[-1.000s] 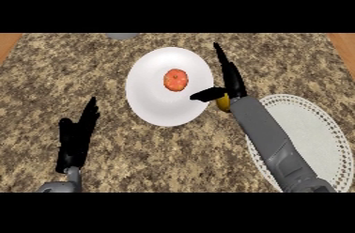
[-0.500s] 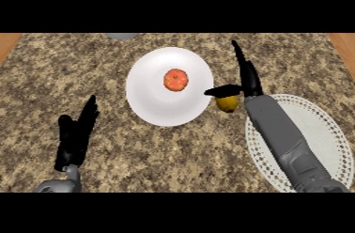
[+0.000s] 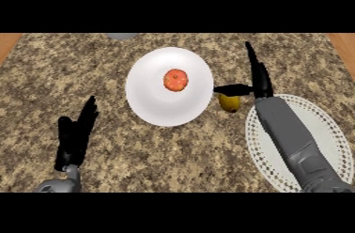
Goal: Pick the squash from the placemat and place it in the plate
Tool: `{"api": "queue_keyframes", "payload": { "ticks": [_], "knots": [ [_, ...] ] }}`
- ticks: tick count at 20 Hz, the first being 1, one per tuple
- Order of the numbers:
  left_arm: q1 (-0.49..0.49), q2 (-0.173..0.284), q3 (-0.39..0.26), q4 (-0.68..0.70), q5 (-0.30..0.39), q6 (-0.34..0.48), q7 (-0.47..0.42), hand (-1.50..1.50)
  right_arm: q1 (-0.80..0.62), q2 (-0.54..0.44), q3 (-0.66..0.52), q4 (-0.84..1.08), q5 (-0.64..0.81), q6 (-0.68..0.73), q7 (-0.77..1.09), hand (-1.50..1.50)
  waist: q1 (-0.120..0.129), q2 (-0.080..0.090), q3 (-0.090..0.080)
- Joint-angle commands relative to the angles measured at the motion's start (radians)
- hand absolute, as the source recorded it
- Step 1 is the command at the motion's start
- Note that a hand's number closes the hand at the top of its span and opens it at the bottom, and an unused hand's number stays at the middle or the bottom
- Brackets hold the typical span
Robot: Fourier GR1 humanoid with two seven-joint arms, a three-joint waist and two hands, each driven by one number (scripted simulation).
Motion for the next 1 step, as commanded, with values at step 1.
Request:
{"api": "queue_keyframes", "payload": {
  "ticks": [1],
  "knots": [
    [-0.011,0.011,0.01,-0.026,0.008,-0.014,0.043,0.0,-0.018,-0.003,-0.014,0.068,0.032,-0.042,-0.027,-1.5,0.007,0.003,0.001]
  ]
}}
